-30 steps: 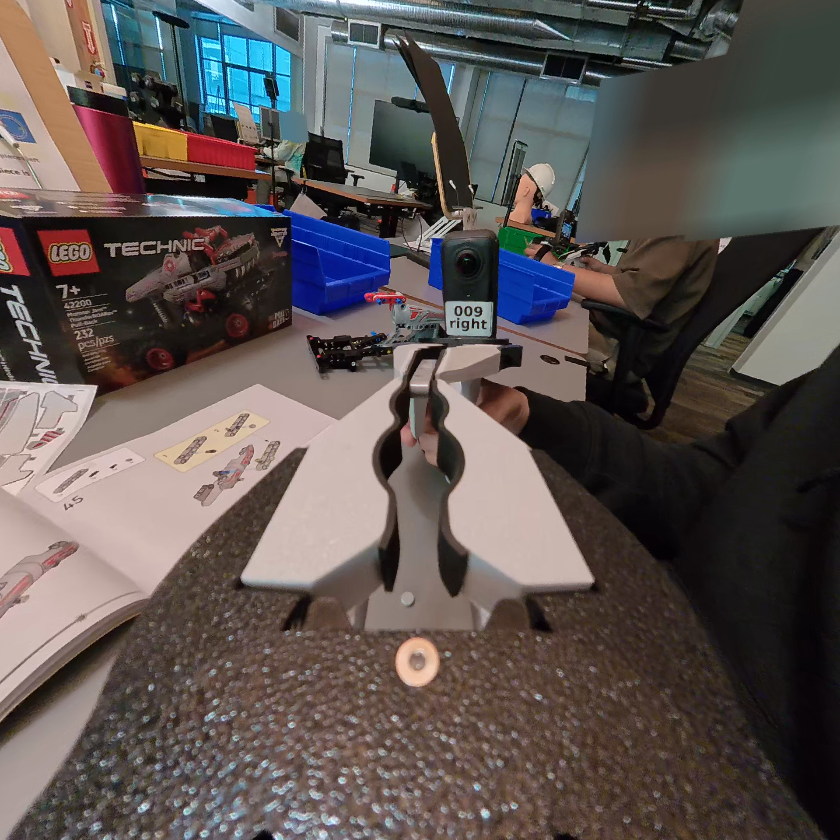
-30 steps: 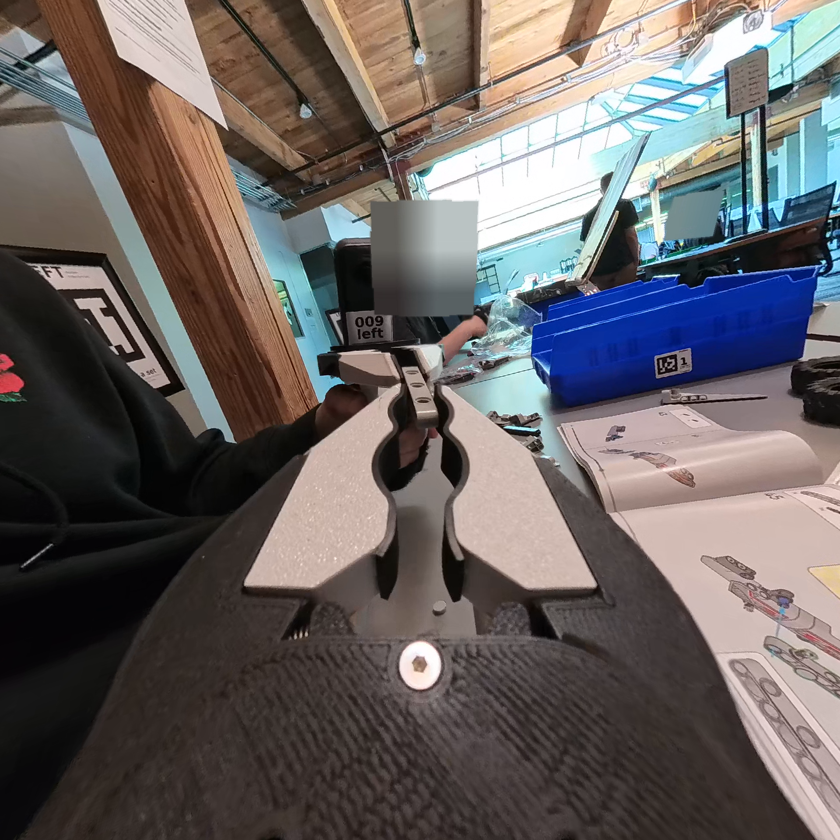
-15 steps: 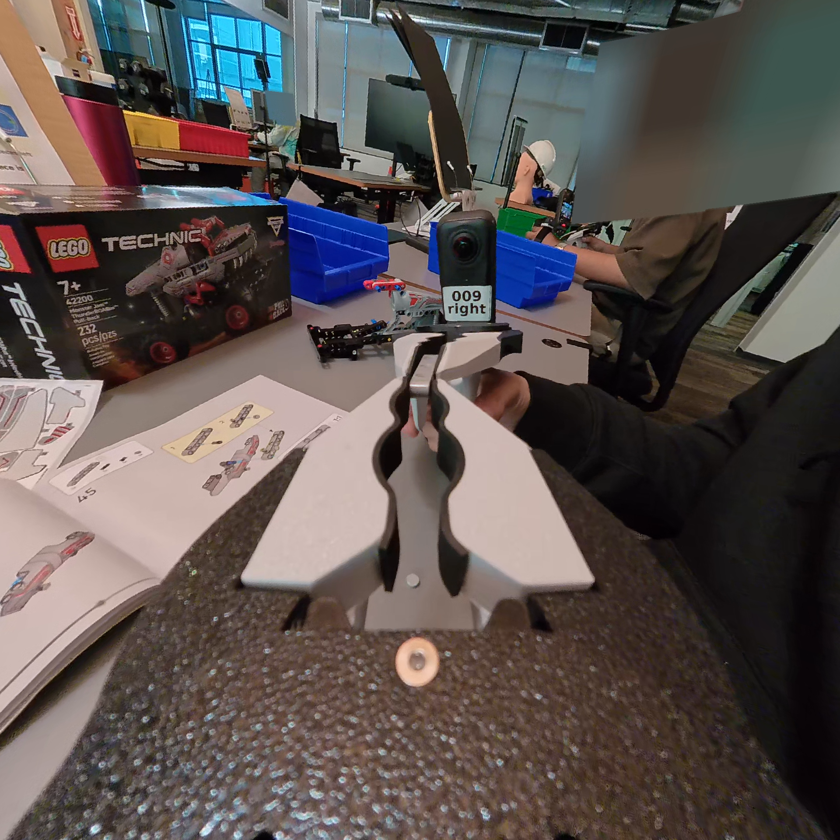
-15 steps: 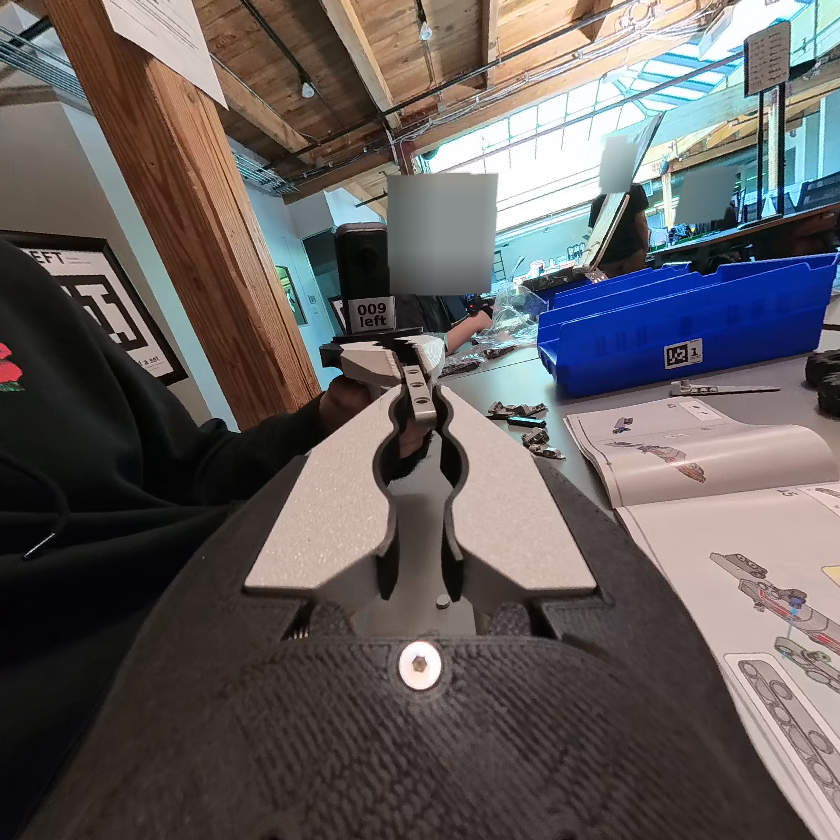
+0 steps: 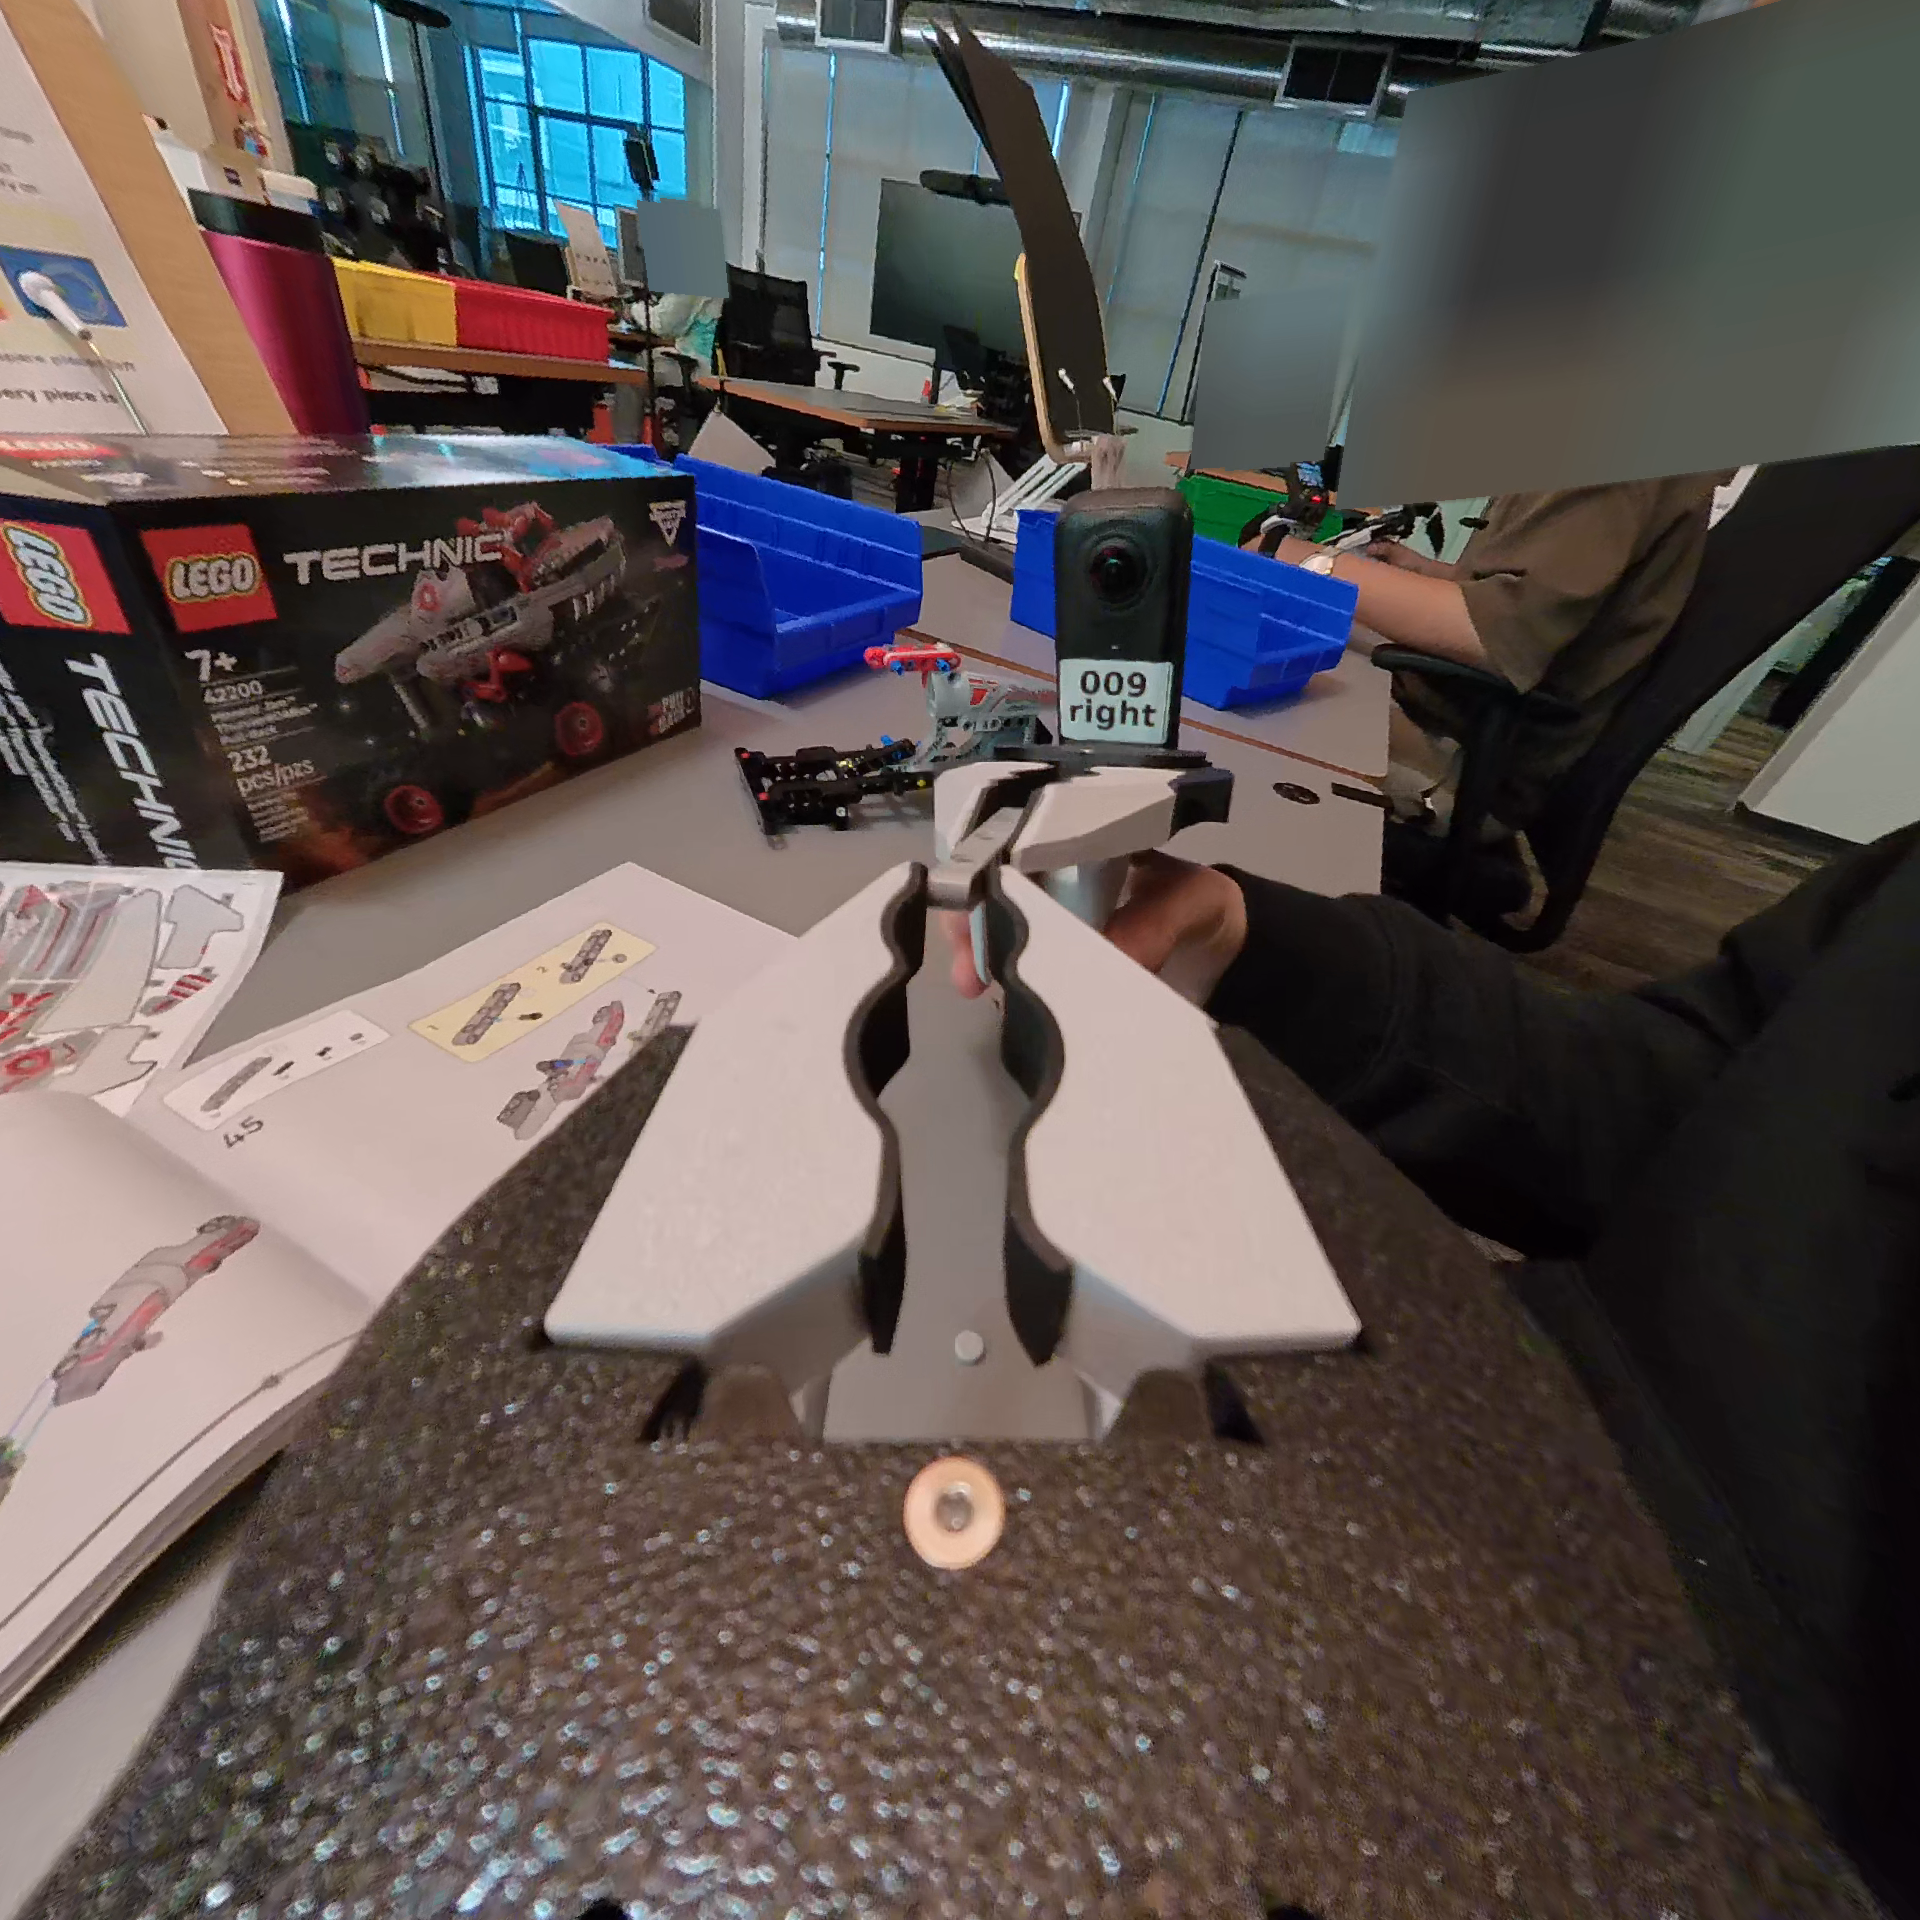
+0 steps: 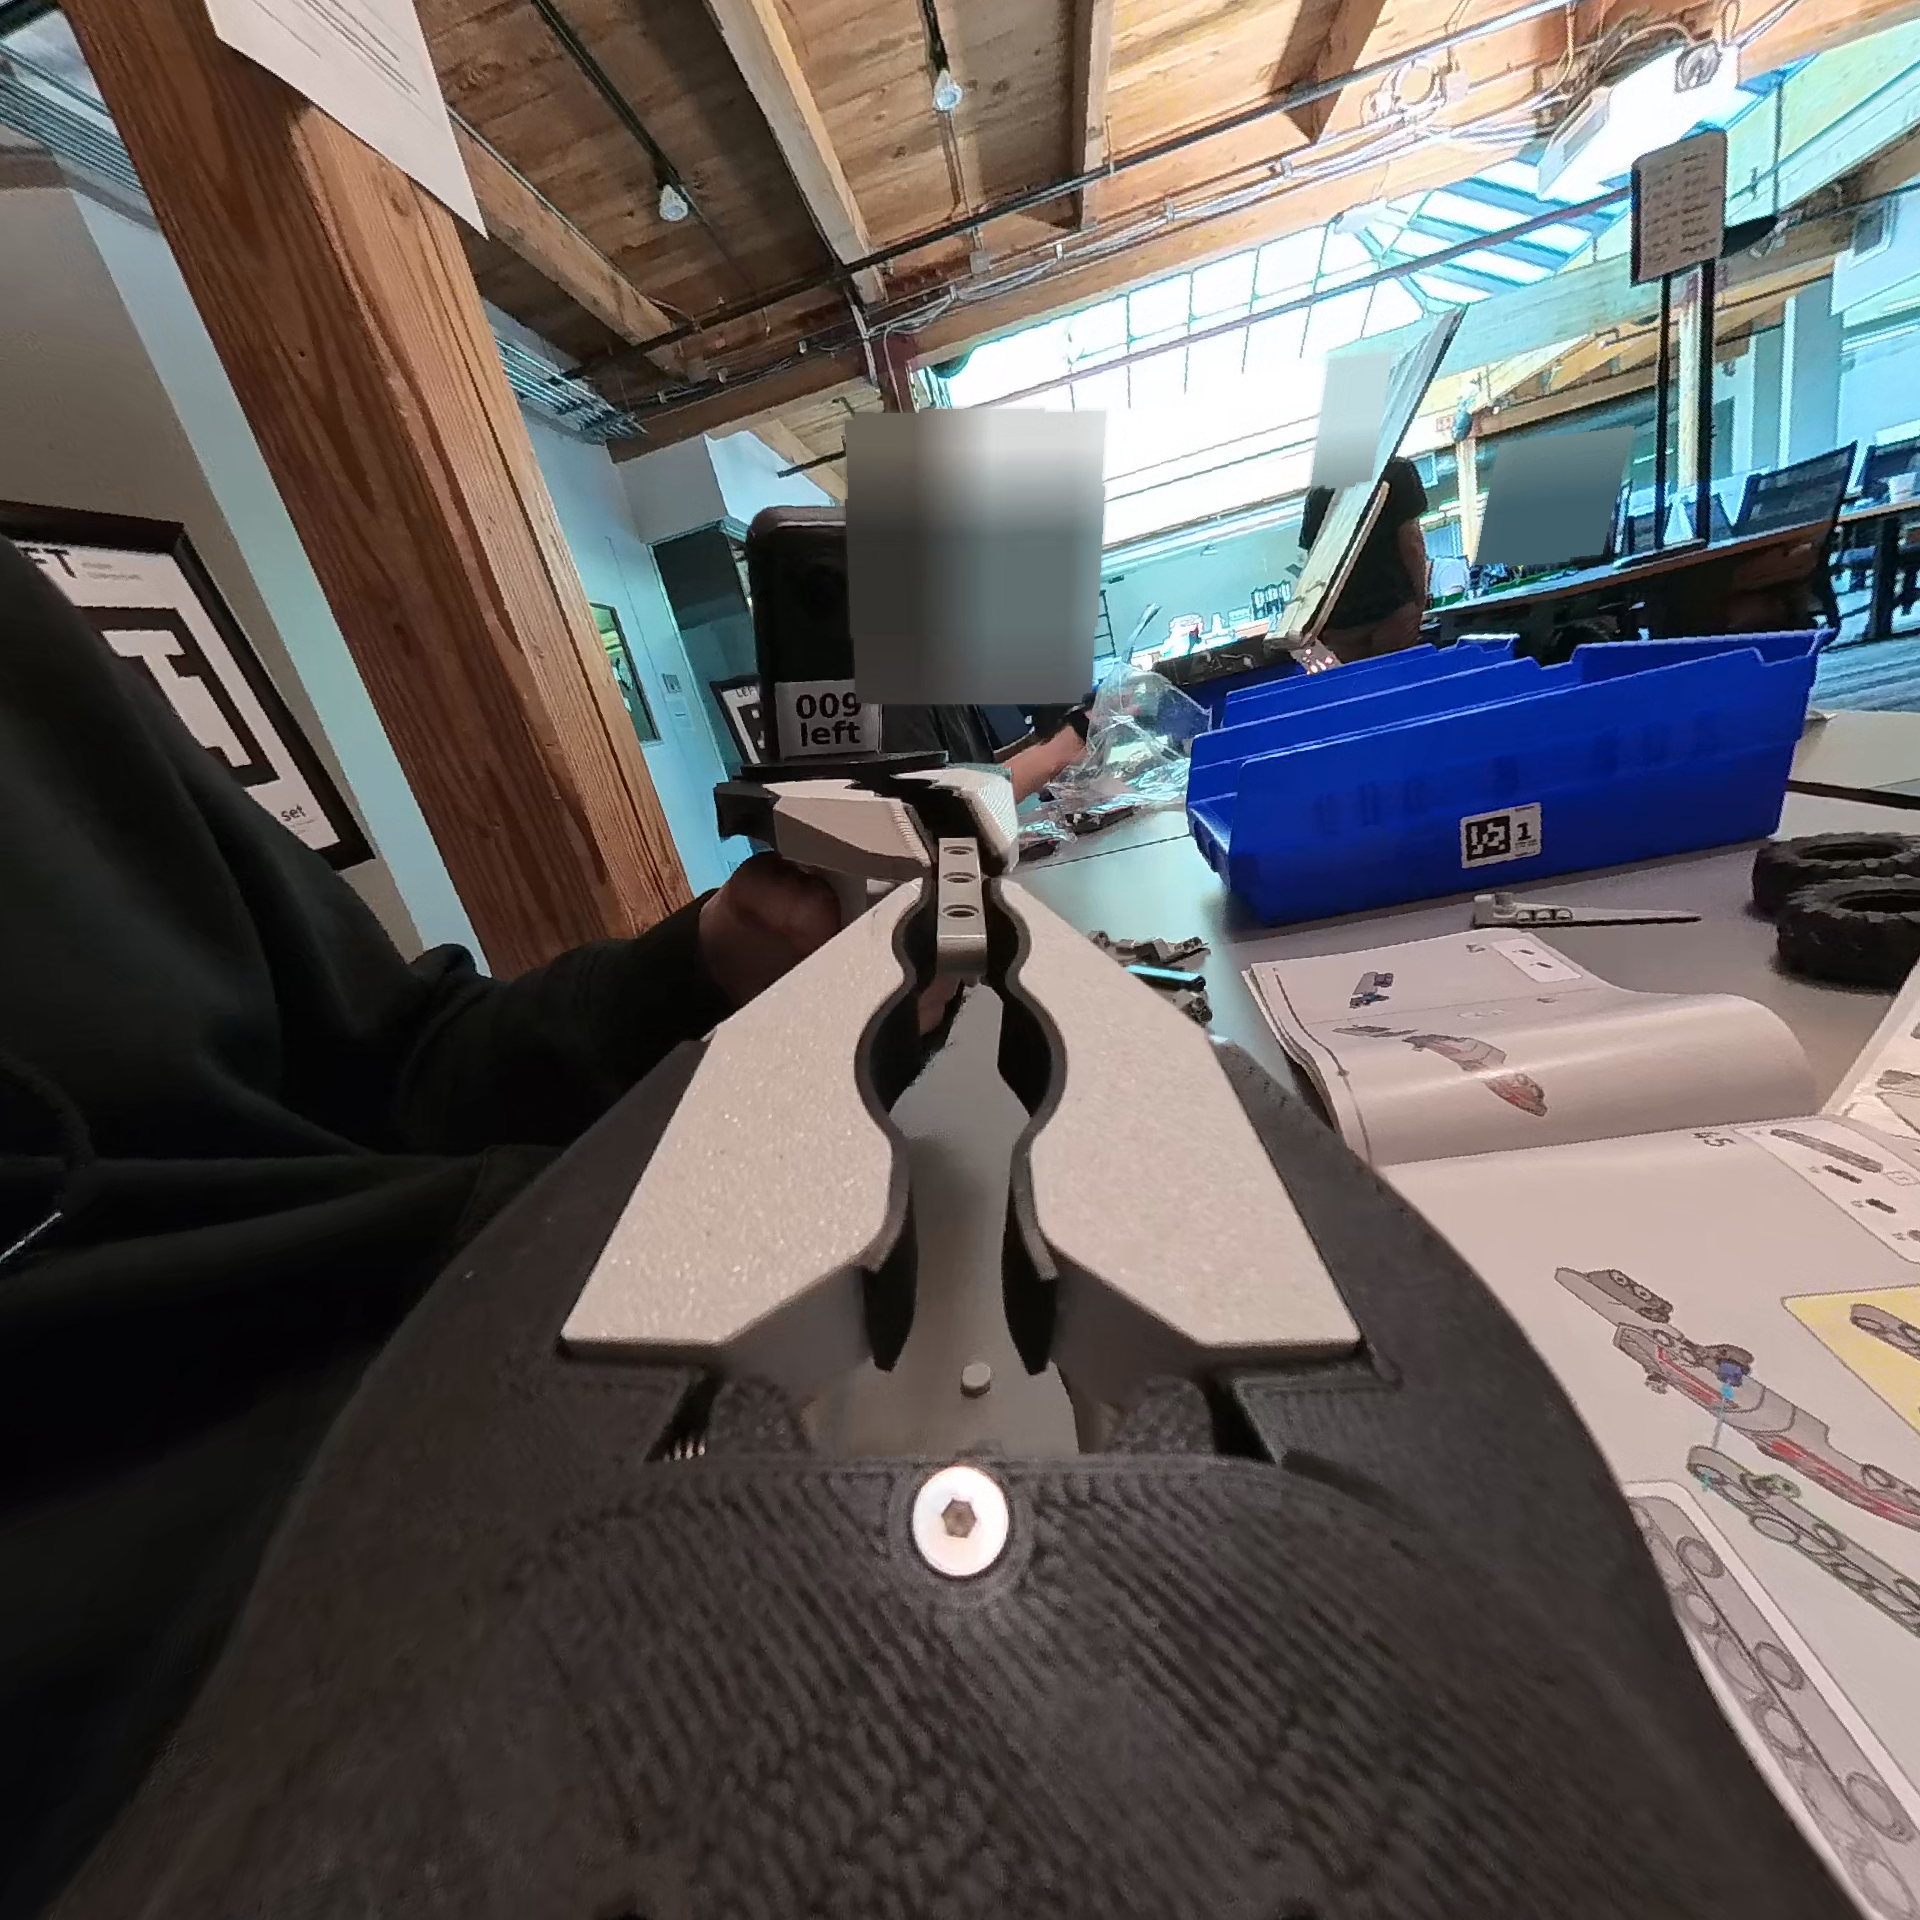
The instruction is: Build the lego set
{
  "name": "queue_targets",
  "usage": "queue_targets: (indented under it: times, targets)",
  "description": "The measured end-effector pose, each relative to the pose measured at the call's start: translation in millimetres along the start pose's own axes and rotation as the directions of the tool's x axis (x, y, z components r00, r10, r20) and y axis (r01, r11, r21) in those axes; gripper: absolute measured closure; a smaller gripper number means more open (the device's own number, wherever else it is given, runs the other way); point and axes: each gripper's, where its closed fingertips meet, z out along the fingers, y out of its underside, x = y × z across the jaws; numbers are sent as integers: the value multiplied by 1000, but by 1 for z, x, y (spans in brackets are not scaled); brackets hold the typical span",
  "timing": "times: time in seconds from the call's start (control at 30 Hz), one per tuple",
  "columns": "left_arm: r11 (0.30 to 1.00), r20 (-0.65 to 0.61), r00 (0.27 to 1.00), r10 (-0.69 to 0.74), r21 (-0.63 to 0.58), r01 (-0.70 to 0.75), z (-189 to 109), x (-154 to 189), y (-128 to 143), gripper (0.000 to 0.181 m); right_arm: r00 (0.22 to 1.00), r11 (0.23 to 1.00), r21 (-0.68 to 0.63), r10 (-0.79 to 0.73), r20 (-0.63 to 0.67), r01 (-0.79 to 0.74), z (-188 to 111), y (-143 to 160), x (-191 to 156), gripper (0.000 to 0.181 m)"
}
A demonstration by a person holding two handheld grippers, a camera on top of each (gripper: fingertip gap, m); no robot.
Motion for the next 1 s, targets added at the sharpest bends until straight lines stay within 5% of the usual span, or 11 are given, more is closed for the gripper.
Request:
queue_targets:
  times: [0.17, 0.33, 0.63, 1.0]
  targets:
    - [1000, 30, 1000, 2, 6, -2, 0, -5, -2, 171, 999, 999, 49, -8, -37, 10, -5, -9, 5, 174]
    - [986, 89, 989, 114, -132, -102, -5, -10, -1, 164, 988, 987, 157, 2, -156, 23, -21, -27, 24, 174]
    - [993, 196, 973, 121, -12, -121, -1, -20, -30, 126, 968, 977, 196, -28, -250, 79, -34, -32, 29, 174]
    - [963, 334, 904, 266, -143, -230, -2, -44, -12, 127, 954, 986, 141, -39, -296, 84, -39, -21, 28, 175]
